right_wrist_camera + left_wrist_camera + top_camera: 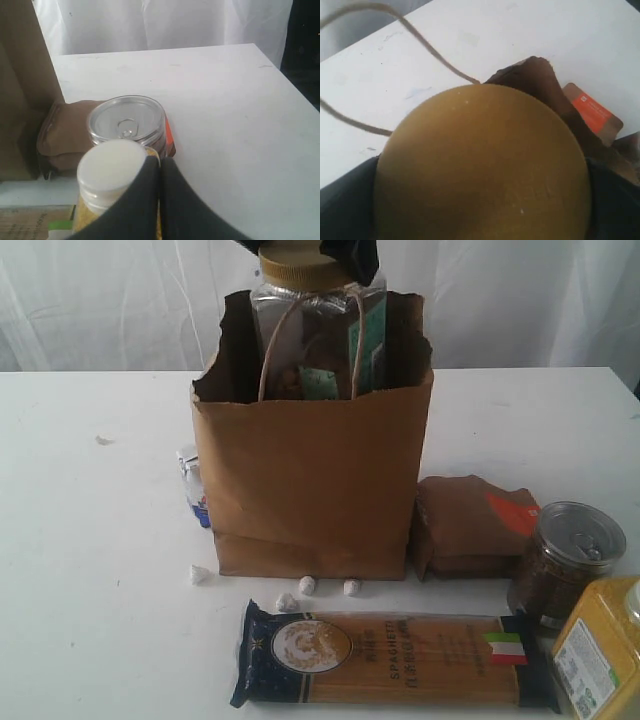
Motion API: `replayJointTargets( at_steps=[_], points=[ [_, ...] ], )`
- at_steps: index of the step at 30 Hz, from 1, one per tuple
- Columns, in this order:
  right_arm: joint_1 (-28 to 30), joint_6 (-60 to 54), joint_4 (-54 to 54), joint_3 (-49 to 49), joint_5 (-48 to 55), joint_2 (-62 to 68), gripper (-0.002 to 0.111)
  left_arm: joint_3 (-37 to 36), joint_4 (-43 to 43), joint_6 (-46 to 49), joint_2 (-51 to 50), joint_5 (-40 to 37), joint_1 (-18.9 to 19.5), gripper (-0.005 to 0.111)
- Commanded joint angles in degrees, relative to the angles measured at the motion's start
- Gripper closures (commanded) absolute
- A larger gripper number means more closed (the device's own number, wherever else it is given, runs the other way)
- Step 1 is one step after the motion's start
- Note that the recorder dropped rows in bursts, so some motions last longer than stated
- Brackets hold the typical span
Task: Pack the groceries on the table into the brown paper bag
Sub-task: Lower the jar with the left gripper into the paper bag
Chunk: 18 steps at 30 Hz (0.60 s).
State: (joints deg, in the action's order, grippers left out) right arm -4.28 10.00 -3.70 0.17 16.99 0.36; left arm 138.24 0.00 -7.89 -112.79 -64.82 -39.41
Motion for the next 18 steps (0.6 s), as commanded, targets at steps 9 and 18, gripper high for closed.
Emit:
replayJointTargets(
  at_steps=[9, 18],
  points=[
    [0.3, 0.23, -0.36, -0.17, -0.34, -0.36, 0.108, -0.31, -2.09, 0.28, 0.21, -5.14, -0.18, 0.107],
    [0.3, 0.23, -0.36, -0.17, -0.34, -0.36, 0.108, -8.15, 0.67, 0.5, 0.21, -5.14, -0.05, 0.107]
  ],
)
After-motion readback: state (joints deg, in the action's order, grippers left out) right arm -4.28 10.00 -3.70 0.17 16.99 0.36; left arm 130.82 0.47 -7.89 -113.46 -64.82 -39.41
